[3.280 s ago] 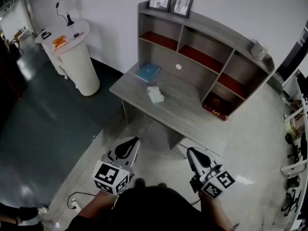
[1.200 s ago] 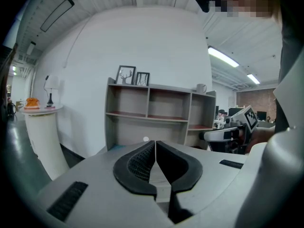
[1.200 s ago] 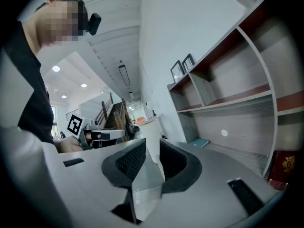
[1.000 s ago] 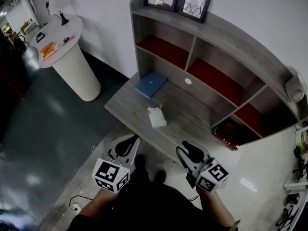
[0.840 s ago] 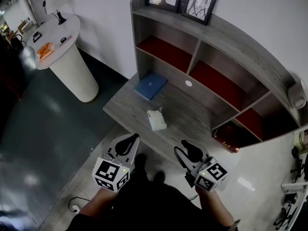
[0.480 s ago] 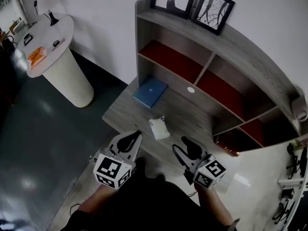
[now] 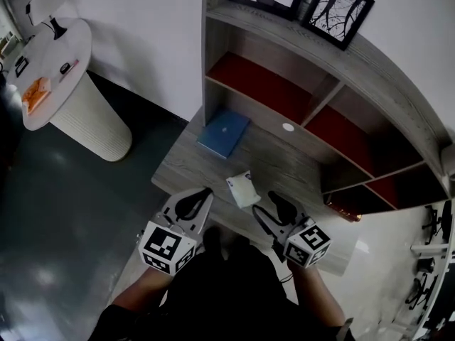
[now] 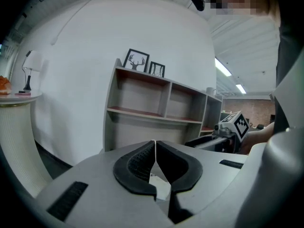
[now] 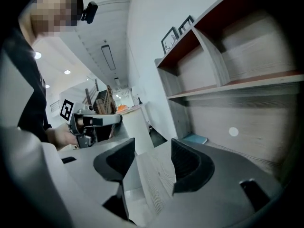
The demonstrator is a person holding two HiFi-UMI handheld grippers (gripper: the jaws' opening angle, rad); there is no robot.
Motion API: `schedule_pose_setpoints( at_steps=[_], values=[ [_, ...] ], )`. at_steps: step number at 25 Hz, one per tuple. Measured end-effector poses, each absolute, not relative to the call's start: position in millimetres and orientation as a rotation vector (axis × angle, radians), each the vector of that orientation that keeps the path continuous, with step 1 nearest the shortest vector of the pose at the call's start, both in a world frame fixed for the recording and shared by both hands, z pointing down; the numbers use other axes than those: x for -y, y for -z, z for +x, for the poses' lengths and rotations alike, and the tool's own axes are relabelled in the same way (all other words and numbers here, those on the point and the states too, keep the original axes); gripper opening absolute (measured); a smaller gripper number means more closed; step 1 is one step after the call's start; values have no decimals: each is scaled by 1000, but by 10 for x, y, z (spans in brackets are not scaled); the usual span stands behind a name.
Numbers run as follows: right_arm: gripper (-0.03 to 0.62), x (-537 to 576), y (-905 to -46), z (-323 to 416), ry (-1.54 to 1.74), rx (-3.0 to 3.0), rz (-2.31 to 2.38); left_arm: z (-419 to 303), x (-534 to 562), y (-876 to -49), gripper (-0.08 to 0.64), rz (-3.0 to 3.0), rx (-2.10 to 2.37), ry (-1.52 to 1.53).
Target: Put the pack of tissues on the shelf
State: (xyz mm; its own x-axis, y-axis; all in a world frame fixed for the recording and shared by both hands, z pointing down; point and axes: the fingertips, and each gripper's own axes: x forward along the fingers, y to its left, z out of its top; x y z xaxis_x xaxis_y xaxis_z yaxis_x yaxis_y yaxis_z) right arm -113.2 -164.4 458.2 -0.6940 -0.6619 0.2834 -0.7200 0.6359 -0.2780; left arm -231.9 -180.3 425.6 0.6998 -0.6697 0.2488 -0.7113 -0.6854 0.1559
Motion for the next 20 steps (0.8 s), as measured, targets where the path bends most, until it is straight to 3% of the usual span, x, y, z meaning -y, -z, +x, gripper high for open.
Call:
schedule_pose_setpoints(
  at_steps=[20],
  values=[
    [239,2005,-6223,-963,-671,2484,1058,-1923,2339,-5046,21,2567,1015,-282]
  ],
)
